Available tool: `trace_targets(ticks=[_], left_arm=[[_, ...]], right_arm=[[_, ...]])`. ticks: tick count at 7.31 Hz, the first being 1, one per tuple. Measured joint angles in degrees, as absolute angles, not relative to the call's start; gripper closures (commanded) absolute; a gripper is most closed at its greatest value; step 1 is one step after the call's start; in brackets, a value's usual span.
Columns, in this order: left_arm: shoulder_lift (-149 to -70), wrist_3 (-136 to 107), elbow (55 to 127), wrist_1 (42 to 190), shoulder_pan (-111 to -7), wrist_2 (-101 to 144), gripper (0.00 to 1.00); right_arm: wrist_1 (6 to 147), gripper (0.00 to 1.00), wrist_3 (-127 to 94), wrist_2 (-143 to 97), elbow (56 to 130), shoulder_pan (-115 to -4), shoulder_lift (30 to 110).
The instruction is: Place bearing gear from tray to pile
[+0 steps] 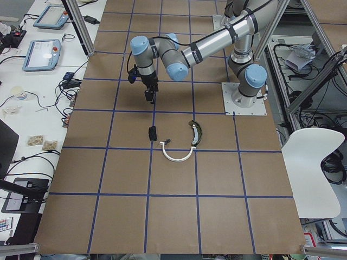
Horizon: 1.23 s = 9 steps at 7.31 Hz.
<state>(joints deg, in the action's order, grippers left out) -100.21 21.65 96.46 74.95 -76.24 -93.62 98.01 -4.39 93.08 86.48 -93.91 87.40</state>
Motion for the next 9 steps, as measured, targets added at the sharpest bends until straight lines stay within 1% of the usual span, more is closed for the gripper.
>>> trace_targets(ticks=[3, 5, 9], left_arm=[[-93.15, 17.49, 94.68, 81.99, -84.07, -90.81, 0.00], [-89.40, 11.47, 94.45, 85.46, -86.09, -87.62, 0.00], [-88.84, 8.69, 95.03, 86.33, -86.34, -88.66, 0.00]], right_arm=[[98.18, 0.00, -4.43, 93.02, 86.48, -93.91, 87.37], [98.08, 0.00, -4.46, 93.05, 86.48, -93.94, 87.37], [98.01, 0.00, -4.42, 93.08, 86.48, -93.94, 87.36]])
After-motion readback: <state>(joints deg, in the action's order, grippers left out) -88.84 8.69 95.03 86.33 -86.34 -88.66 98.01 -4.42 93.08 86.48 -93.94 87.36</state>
